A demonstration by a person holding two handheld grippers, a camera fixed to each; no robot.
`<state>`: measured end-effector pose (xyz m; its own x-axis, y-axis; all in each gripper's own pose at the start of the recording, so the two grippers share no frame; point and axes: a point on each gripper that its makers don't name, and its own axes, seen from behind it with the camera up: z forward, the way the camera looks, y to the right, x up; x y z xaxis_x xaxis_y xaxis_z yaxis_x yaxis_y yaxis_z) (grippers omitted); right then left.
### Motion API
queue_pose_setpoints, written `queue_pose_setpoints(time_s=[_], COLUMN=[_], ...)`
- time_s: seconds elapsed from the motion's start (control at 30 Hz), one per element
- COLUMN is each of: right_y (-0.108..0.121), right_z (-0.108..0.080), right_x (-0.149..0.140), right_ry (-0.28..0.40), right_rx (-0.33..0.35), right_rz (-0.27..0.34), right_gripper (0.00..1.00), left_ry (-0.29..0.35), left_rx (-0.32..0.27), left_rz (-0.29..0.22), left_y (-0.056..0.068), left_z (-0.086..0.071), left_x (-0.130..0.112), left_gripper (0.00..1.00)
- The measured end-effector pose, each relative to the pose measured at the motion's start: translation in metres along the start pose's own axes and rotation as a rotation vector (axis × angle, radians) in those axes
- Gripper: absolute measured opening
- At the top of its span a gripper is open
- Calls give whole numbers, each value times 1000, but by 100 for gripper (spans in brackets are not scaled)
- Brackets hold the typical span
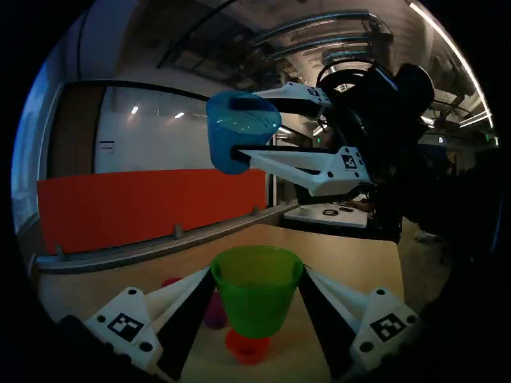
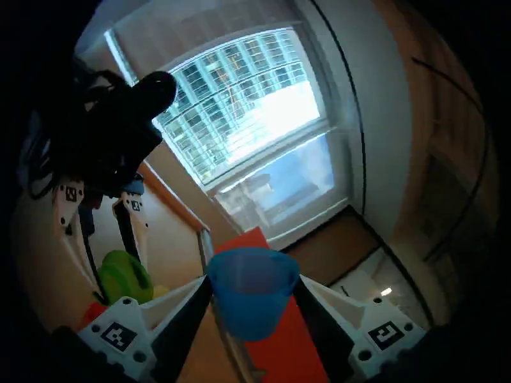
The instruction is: Pour water
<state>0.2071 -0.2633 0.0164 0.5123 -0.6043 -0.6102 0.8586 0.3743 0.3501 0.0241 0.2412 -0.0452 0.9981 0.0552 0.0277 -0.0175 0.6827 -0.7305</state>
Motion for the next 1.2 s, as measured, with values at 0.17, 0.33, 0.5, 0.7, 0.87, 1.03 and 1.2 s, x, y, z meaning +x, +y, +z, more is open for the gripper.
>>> queue_pose_setpoints(time_s=[0.17, 0.33, 0.5, 0.7, 0.87, 1.03, 1.2], right_y=[-7, -17, -26, -34, -40, -41, -40], right_z=[-4, -9, -12, -14, -15, -17, -23], right_x=[3, 9, 11, 11, 7, 5, -4], right_ry=[5, 21, 25, 23, 14, 12, -3], right_rx=[19, 46, 90, 135, 148, 143, 125], right_rz=[178, 366, 566, 716, 758, 795, 819], right_gripper=[90, 90, 90, 90, 90, 90, 90], left_ry=[-1, -1, -1, -1, -4, -4, -7], left_rx=[3, 7, 8, 11, 18, 33, 55], left_rz=[1, 1, -1, -1, 1, 2, 3], left_y=[-2, -4, -5, -6, -8, -14, -24], left_z=[-1, -2, -2, -2, -4, -7, -12], left_x=[0, 1, 1, 1, 1, 2, 1], left_gripper=[87, 87, 87, 87, 87, 87, 87])
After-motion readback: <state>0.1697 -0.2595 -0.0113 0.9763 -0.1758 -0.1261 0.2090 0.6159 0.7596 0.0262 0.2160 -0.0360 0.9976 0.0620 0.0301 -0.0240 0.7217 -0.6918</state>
